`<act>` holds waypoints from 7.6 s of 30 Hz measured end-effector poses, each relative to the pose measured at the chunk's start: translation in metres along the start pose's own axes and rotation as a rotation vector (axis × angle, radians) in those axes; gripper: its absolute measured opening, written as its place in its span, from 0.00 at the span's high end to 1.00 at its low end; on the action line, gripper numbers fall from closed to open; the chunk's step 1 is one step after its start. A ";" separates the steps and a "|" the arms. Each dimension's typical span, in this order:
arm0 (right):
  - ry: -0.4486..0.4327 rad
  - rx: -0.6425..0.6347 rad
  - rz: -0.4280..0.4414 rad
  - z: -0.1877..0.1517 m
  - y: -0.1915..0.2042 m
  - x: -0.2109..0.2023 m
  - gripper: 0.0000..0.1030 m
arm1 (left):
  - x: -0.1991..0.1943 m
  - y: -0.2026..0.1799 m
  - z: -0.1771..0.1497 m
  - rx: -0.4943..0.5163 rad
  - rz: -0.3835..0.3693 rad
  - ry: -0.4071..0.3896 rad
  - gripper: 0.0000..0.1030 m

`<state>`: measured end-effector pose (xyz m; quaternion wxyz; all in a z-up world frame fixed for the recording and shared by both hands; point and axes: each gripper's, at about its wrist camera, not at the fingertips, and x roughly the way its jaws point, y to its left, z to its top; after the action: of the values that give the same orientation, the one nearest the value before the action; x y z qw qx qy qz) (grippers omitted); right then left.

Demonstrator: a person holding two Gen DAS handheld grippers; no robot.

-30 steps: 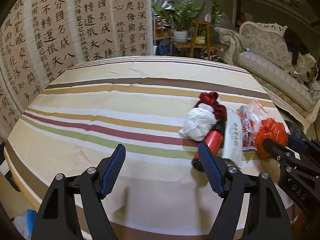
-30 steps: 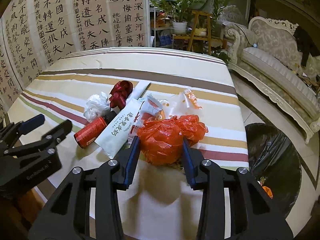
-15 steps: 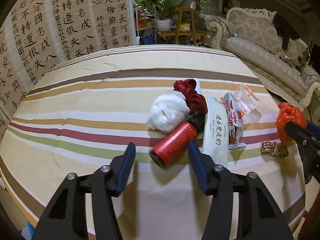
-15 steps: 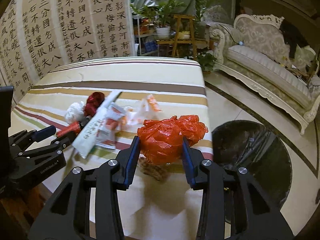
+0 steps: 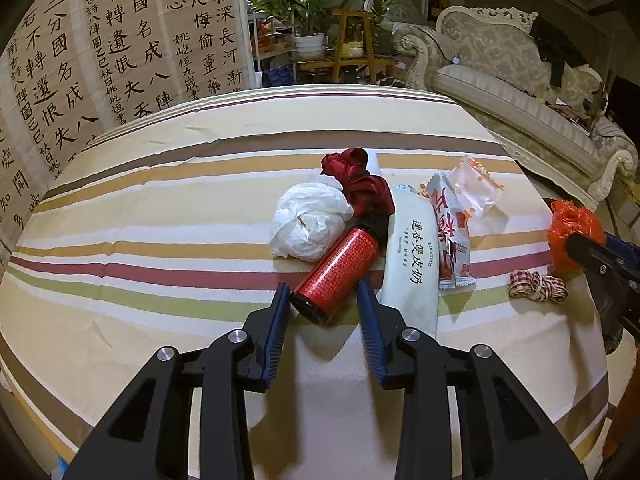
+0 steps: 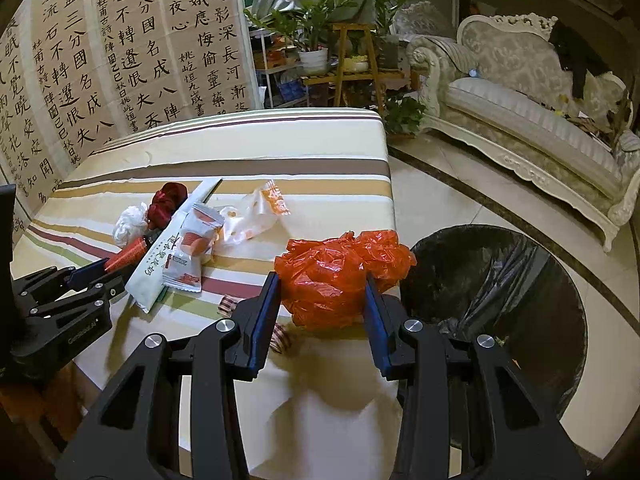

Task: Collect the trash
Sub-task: 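Grasp the red cylinder bottle with the left tool while the right tool holds the red bag, then carry the red bottle and red bag over the black bin and open both tools, then move both tools back over the table toward the remaining trash, then grasp the checked ribbon bundle with the right tool while the left tool grasps the white tissue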

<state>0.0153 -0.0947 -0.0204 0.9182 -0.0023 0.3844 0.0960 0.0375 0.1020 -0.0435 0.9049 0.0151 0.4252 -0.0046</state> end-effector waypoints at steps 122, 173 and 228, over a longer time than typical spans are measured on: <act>-0.048 0.271 -0.288 -0.045 -0.194 -0.039 0.49 | -0.016 -0.232 0.016 0.242 -0.181 -0.139 0.44; 0.022 -0.095 0.035 -0.022 0.017 -0.011 0.46 | -0.054 0.015 -0.026 -0.150 0.122 -0.111 0.30; 0.114 -0.084 0.087 0.005 0.029 0.038 0.73 | 0.011 0.026 0.018 -0.125 0.024 -0.008 0.42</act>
<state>0.0396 -0.0592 -0.0419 0.8889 -0.0296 0.4312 0.1514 0.0591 0.1276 -0.0401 0.9058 -0.0363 0.4208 0.0328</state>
